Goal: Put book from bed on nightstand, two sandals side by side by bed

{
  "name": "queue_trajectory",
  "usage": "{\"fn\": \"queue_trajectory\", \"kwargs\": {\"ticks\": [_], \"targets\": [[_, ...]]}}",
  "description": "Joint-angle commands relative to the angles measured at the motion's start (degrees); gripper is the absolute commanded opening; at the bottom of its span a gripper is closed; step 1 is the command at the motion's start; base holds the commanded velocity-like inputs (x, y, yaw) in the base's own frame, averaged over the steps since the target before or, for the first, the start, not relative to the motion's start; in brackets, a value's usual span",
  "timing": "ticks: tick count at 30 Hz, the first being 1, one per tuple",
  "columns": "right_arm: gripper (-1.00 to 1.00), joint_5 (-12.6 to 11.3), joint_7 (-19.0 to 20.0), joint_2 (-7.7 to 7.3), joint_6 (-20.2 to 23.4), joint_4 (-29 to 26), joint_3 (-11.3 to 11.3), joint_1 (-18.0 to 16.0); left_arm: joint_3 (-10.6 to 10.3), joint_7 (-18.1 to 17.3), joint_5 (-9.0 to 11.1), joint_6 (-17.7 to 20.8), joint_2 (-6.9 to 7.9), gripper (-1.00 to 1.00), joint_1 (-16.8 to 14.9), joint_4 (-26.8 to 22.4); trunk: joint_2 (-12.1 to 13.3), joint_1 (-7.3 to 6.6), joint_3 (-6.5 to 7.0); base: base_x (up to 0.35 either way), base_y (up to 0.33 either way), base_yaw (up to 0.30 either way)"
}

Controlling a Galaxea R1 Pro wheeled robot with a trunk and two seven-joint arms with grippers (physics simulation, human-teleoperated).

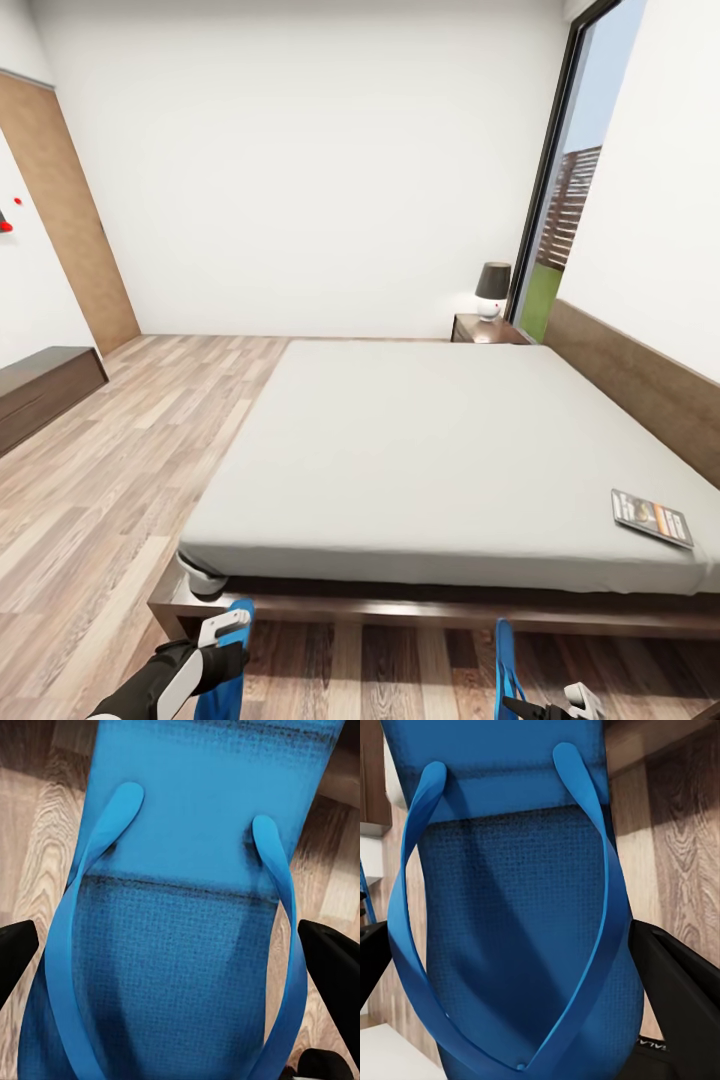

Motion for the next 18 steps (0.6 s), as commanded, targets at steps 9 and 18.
{"fn": "queue_trajectory", "kwargs": {"ticks": [9, 18], "targets": [[-1.0, -0.6, 0.3, -0.04, 0.5, 0.0, 0.4, 0.0, -0.2, 0.0, 0.2, 0.2, 0.12, -1.0, 0.0, 0.1, -3.7, 1.98, -1.68, 0.0, 0.0, 0.0], [-1.0, -0.6, -3.0, 0.05, 0.1, 0.3, 0.4, 0.0, -0.3, 0.0, 0.2, 0.2, 0.03, -1.0, 0.0, 0.1, -7.3, 3.96, -3.3, 0.0, 0.0, 0.0]]}}
